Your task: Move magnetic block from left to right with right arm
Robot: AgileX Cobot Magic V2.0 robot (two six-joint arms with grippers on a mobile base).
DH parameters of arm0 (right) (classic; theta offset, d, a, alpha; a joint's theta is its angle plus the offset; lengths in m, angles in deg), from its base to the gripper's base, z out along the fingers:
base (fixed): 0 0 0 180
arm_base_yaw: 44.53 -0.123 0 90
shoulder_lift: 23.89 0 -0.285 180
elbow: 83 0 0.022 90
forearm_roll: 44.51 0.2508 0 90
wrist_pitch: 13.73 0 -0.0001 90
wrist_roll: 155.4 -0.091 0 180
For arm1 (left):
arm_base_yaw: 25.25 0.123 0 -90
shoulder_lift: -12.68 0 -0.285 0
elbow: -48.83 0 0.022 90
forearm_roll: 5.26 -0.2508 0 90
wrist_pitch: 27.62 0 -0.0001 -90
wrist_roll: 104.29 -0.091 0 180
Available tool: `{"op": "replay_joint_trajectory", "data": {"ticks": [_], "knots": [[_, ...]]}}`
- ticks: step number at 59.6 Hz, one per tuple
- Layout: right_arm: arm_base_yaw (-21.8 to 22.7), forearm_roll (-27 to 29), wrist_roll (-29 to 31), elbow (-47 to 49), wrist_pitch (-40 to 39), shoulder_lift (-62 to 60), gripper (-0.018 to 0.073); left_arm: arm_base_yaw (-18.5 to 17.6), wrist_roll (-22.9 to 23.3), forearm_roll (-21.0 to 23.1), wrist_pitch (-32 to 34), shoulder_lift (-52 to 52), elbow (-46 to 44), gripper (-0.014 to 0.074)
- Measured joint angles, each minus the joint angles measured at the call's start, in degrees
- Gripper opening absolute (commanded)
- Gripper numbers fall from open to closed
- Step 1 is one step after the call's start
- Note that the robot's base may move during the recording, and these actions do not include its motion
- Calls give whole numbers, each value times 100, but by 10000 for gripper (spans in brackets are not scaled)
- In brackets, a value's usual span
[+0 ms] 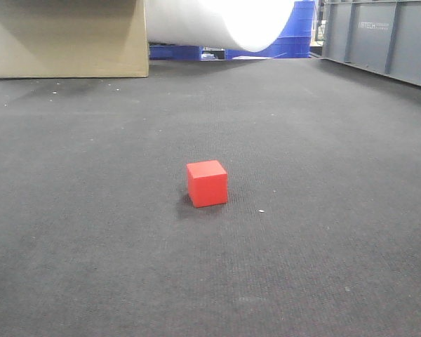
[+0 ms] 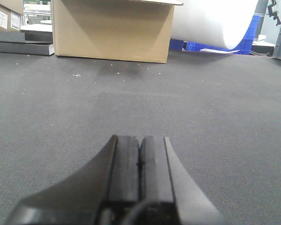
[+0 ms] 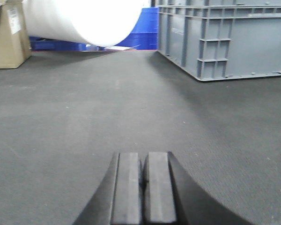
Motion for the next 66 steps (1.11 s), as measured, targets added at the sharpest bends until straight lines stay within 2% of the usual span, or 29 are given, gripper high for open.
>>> {"op": "replay_joint_trajectory", "data": {"ticks": [11, 66], "knots": [[13, 26, 0, -352, -279, -68, 53, 0, 0, 0, 0, 0, 0, -116], [13, 35, 0, -352, -289, -68, 53, 0, 0, 0, 0, 0, 0, -116]]}}
